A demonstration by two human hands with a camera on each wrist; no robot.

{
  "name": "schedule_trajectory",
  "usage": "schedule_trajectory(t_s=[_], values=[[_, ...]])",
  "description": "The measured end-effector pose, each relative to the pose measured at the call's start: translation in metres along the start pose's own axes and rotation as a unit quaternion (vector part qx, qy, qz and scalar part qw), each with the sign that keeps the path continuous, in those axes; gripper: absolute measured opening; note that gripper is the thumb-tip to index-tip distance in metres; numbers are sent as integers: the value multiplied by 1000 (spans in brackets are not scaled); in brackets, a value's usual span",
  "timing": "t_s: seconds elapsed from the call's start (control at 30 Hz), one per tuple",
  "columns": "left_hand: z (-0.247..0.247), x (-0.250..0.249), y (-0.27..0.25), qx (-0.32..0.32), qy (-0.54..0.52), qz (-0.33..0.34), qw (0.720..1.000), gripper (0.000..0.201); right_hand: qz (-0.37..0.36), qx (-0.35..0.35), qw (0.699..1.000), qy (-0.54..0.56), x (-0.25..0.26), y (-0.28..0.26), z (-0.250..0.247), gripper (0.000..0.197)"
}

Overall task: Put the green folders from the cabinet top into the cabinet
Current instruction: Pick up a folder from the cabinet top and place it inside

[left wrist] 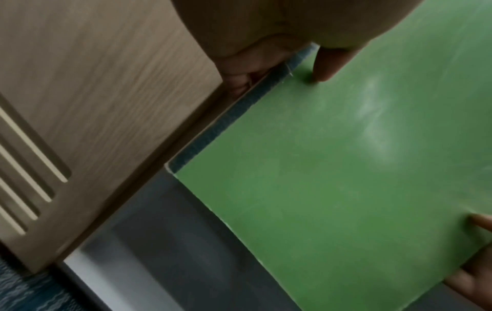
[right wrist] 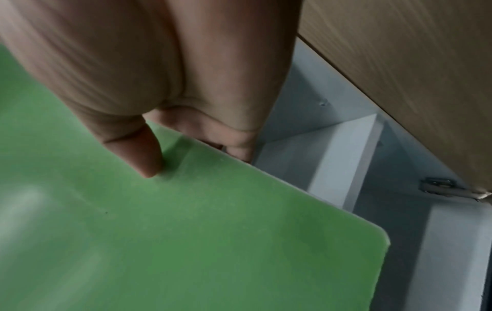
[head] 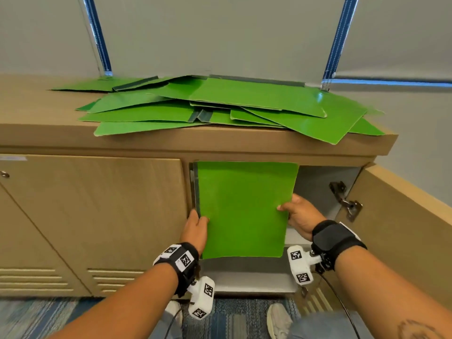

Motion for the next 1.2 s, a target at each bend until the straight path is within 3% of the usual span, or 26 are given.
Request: schedule_trajectory(t_s=[0.1,0.2,0.23,0.3,0.43,0.5,0.6,0.67,0.73,0.83,1.03,1.2], values=[[17,16,19,-7,-2,-15,1000,28,-4,-24,1000,-16,-22,21,-17,38],[23,30,37,-50,-53,-28,997,13,-30,-87,995,-42,-35,39,-30,30],[27,32,42,-56,-62,-37,996,17,-35,-119,991,-44,-41,45,-36,28],[37,41,54,-34,-22,-46,998,43,-38,-172,984,-41,-56,58,-48,29],[60,48,59,50,146,11,988,81,-33,-208,977,-36,-101,95,-70,43],[75,47,55,111,243,66,962,95,-35,-190,980,-54,-112,108,-67,44],[101,64,46,237,448,100,856,117,-37,-175,983,-48,-104,105,-50,48],[110,75,43,283,524,109,796,123,-29,-138,989,-45,-104,110,-42,48],[108,83,47,293,544,102,779,119,-8,-99,993,-68,-105,116,-34,45],[96,82,59,286,551,93,778,108,50,-85,986,-132,-114,123,-34,53],[95,83,71,281,572,88,766,102,79,-18,924,-373,-117,125,-17,82],[95,81,87,278,568,91,769,104,127,123,802,-570,-125,111,13,118]])
Point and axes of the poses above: each hand's wrist, its own y-axis towards the middle knuckle, its own z-axis out of the palm, x = y × z, the point moved 7 cm from there along y, towards the middle knuckle, and after that the axes turned 8 degrees about x, right-handed, at the moved point
